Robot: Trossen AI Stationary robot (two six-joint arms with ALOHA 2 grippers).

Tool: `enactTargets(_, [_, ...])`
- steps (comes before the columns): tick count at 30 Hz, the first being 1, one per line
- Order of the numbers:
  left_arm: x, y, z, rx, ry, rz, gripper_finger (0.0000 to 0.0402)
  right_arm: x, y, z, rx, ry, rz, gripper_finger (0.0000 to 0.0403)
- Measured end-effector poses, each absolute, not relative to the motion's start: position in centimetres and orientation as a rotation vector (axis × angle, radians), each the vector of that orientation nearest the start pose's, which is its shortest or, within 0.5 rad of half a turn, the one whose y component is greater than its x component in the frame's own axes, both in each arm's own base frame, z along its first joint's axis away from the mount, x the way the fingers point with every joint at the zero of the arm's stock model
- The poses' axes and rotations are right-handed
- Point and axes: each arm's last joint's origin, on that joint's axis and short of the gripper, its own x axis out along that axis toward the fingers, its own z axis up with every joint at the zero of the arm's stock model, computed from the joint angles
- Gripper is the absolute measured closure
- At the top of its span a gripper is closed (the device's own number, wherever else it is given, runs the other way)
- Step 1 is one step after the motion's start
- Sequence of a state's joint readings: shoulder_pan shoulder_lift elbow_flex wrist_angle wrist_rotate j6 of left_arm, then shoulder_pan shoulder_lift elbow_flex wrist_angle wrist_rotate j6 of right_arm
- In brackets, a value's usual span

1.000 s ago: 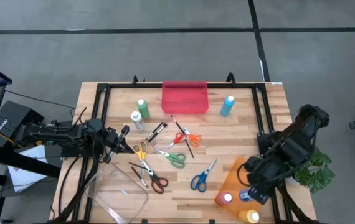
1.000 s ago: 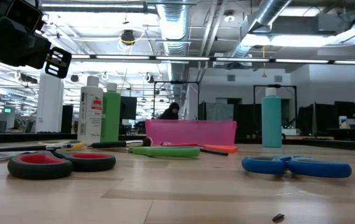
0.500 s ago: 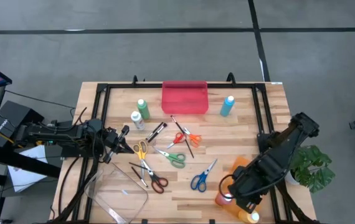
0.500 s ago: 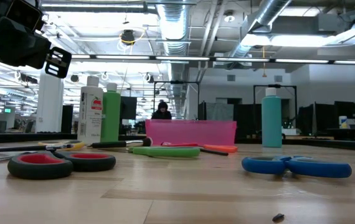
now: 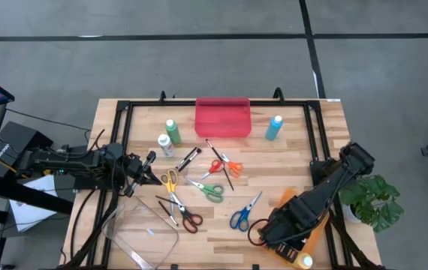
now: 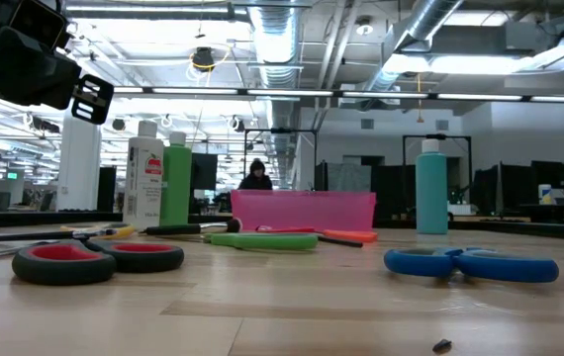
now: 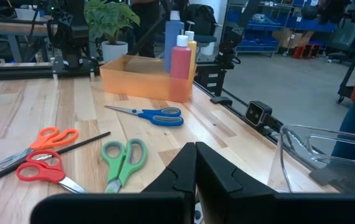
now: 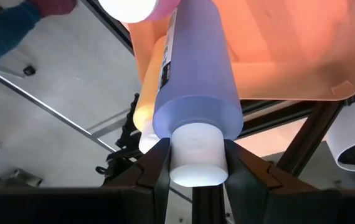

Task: Pick & Place Paint Supplies
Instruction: Put the blue paint bottle into the orange bin

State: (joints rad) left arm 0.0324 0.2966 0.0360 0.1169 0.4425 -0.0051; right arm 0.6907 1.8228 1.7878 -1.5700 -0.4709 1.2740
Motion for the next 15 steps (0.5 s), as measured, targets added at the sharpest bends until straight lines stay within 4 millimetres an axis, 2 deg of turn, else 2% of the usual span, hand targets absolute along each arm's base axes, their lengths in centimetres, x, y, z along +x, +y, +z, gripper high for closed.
enactTargets(15, [11.3, -0.9, 16.3, -0.037, 0.133, -0.409, 0.0401, 25.7, 22.7, 30.2, 0.662, 1.926, -0.264, 0.0289])
